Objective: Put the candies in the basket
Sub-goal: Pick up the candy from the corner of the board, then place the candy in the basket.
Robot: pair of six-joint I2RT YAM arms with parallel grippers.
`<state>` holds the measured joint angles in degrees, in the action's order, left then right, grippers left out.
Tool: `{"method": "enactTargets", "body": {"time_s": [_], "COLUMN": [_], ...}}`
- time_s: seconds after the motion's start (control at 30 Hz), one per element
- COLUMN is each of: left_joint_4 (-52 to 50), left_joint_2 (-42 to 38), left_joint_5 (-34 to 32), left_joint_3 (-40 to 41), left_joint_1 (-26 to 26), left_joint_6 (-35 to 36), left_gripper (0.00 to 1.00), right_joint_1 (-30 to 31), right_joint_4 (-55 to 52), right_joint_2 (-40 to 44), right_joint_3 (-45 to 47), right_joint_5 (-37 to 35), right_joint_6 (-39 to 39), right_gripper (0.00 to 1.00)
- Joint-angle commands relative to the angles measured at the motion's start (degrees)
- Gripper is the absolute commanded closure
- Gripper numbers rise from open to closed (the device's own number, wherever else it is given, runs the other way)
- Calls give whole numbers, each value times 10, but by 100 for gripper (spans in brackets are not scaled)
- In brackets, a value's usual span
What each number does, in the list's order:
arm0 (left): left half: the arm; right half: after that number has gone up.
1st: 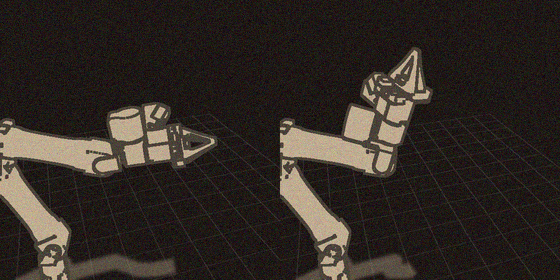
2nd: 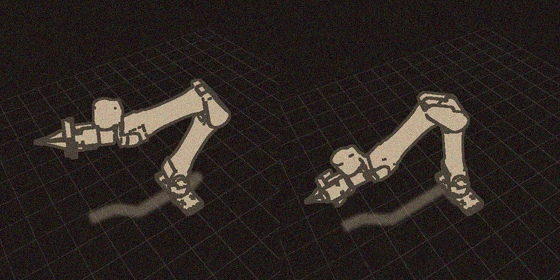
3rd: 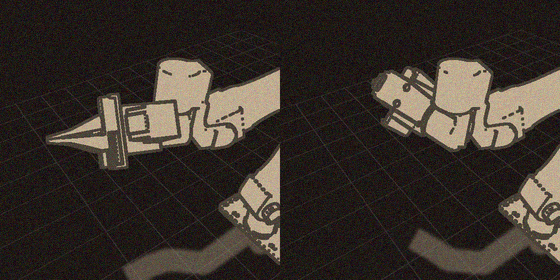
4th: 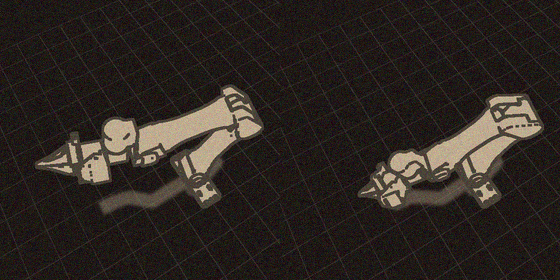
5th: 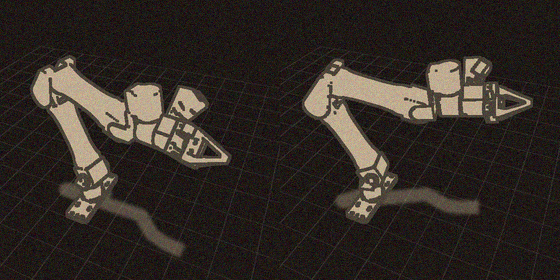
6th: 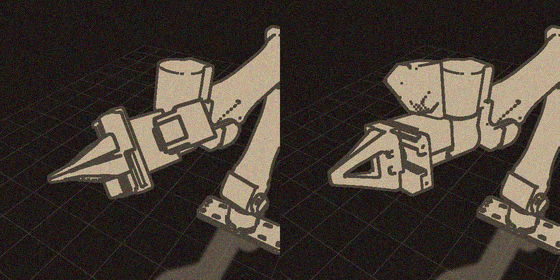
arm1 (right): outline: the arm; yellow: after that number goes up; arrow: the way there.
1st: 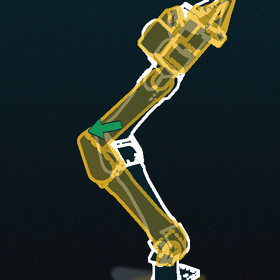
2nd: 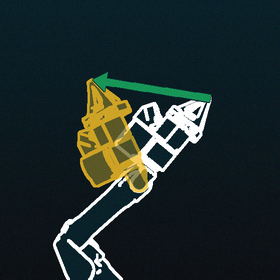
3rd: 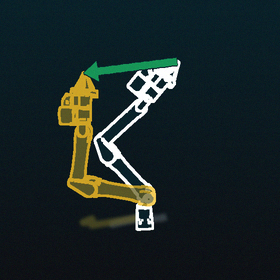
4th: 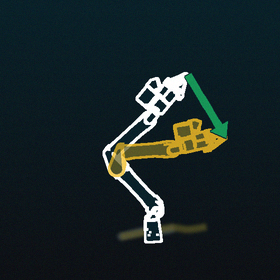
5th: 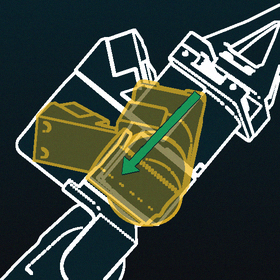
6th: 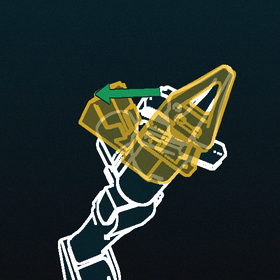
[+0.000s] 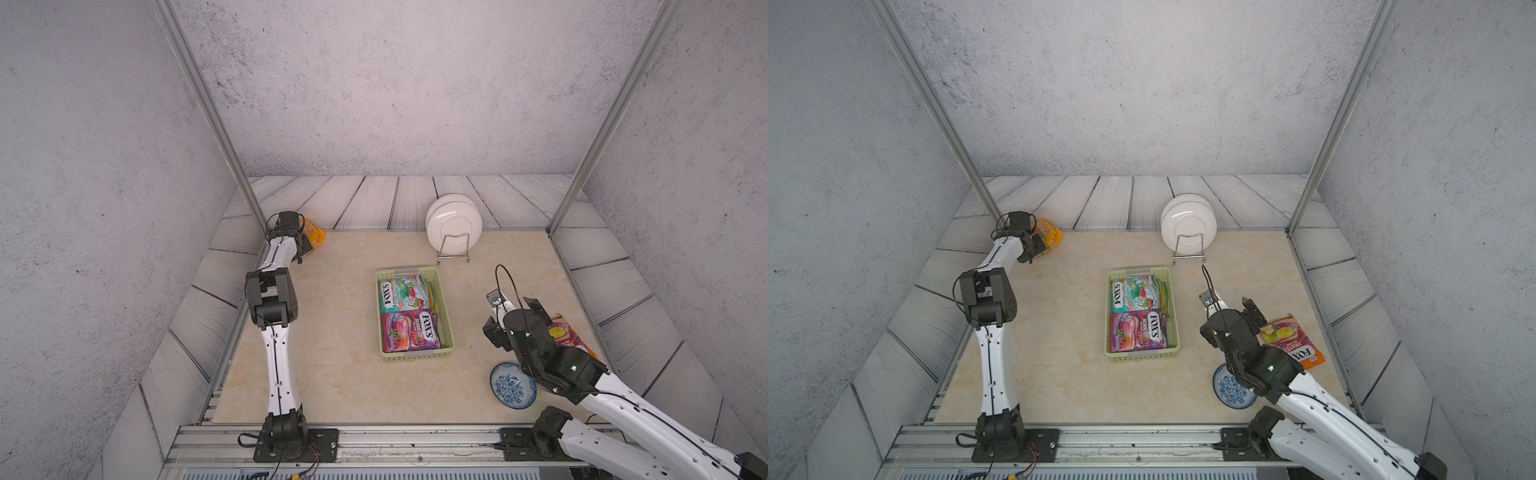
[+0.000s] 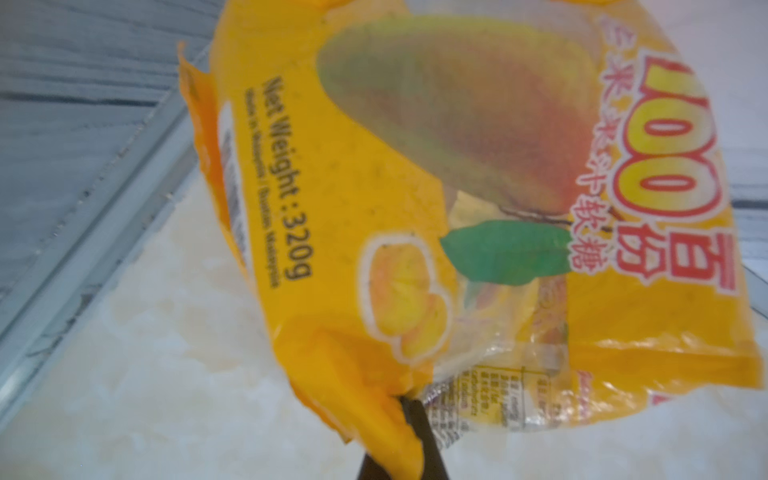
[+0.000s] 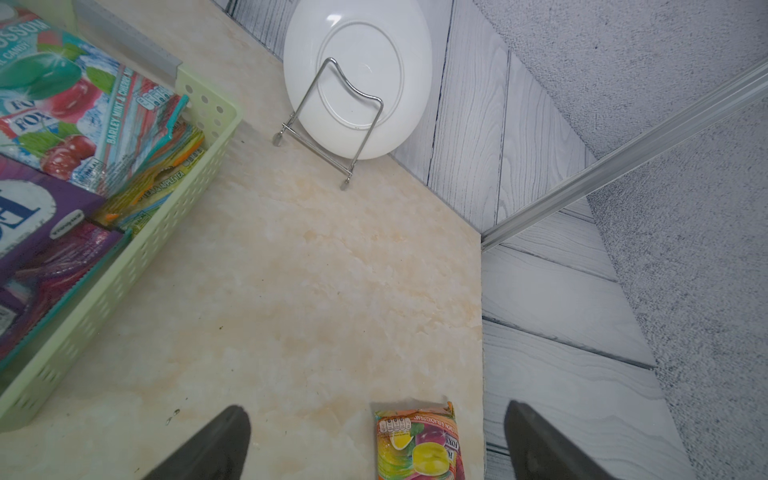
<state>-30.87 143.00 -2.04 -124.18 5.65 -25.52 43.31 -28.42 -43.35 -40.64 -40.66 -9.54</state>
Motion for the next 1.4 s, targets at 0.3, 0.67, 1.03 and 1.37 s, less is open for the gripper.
{"method": "enactTargets", "body": {"time_s": [0.3, 0.67, 1.03, 1.37], "left_joint_4": [2, -22, -29, 33], "left_joint_2": [-217, -369, -400, -416], "left_joint_5": [17, 34, 83, 146], "left_joint_3": [120, 159, 136, 206], "left_joint_1": [-60, -121, -195, -268], "left_joint_6": [40, 87, 45, 1], "left_gripper": [100, 100, 100, 100], "right_joint_1": [-2, -2, -2, -7], "right_joint_4": [14, -5, -87, -85], "right_joint_2": [43, 34, -53, -183], "right_joint_3": [1, -21, -141, -248], "right_joint_5": [24, 74, 171, 273], "right_joint_6": [14, 47, 216, 388], "right_gripper": [0, 0, 0, 5]}}
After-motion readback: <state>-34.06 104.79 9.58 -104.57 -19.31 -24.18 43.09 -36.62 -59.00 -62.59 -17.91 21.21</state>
